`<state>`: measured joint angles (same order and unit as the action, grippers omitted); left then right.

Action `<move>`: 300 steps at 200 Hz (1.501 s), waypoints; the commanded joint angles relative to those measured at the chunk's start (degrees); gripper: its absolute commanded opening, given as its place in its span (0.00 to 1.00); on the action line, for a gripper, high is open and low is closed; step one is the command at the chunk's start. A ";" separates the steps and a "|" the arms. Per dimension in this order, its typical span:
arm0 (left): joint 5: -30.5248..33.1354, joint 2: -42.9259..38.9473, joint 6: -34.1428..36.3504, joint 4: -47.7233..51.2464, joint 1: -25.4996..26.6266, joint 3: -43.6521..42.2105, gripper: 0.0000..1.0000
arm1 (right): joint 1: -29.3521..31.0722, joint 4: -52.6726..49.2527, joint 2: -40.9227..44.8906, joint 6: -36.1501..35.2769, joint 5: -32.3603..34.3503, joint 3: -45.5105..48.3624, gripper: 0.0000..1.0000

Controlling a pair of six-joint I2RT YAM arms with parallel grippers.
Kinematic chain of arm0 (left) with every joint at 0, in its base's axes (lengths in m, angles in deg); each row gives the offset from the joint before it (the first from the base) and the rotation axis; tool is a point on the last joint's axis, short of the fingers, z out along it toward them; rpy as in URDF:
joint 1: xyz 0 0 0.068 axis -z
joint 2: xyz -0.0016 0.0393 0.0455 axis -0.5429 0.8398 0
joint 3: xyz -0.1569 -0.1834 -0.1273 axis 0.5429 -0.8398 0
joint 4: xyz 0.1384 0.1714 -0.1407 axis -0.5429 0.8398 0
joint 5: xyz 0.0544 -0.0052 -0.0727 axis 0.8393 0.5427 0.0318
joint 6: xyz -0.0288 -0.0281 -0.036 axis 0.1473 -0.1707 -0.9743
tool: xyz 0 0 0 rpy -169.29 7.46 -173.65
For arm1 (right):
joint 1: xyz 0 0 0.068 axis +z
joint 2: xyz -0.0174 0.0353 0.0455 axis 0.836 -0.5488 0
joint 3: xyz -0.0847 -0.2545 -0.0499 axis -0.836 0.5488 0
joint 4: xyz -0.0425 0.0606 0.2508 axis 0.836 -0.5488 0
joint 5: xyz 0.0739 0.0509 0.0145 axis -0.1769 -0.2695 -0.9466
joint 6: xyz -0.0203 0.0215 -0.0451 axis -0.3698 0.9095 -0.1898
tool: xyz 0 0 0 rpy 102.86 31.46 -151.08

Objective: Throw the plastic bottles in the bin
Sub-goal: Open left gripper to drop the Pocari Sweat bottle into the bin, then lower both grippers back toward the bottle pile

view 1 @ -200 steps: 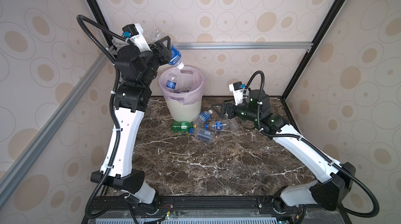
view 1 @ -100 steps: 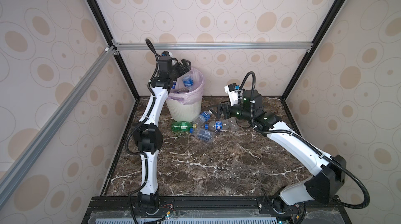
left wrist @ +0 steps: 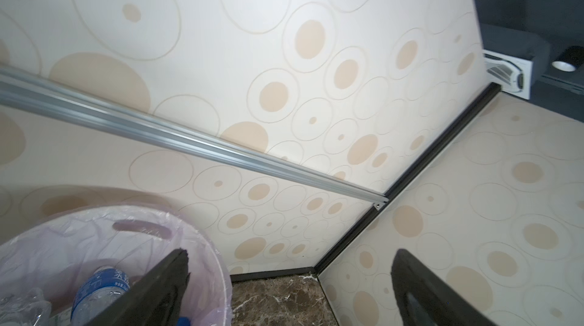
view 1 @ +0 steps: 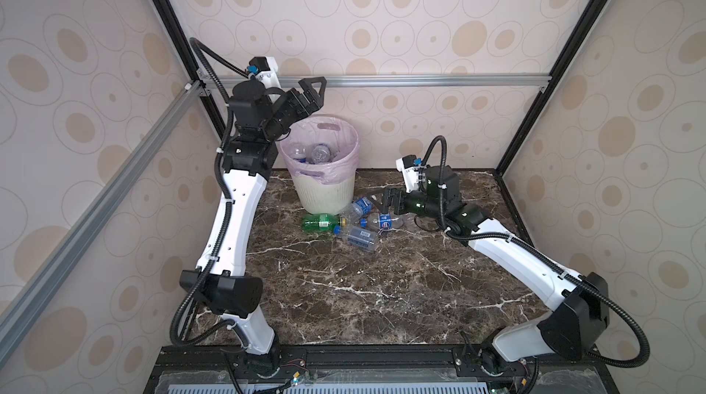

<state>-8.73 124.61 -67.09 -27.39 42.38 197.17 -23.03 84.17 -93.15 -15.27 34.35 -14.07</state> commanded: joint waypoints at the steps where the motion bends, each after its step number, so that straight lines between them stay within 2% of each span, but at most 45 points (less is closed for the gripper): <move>1: -0.81 -0.82 1.57 -0.50 0.33 -5.40 0.99 | 0.28 1.29 3.76 1.68 0.73 1.75 1.00; 50: -2.28 -9.94 2.66 -4.04 0.34 -18.01 0.99 | 0.32 -5.30 7.58 -0.06 7.17 3.24 1.00; 108: -3.95 -22.73 0.46 -7.68 0.96 -40.96 0.99 | 0.18 -15.81 6.82 -0.24 15.85 4.65 1.00; 137: -3.48 -27.68 -1.35 -6.92 1.06 -51.32 0.99 | 0.28 -17.53 4.27 -0.94 14.37 7.08 1.00; 189: -3.59 -30.42 -4.94 -4.76 1.14 -66.89 0.99 | 0.67 -12.30 -1.14 0.55 11.35 11.23 1.00; 225: -5.00 -30.11 -9.62 -7.50 1.01 -75.05 0.99 | 1.92 -11.05 -9.30 -1.12 10.61 7.84 1.00; 246: -8.05 -30.71 -12.90 -11.27 1.09 -79.50 0.99 | 2.89 -9.67 -14.32 -0.86 9.30 5.47 1.00; 300: -10.59 -32.45 -18.18 -19.38 1.04 -88.55 0.99 | 5.87 -9.49 -23.55 -2.57 10.68 -0.86 1.00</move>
<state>-17.21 94.03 -81.71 -40.87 43.23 110.42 -18.30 73.92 -114.53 -16.52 44.74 -12.01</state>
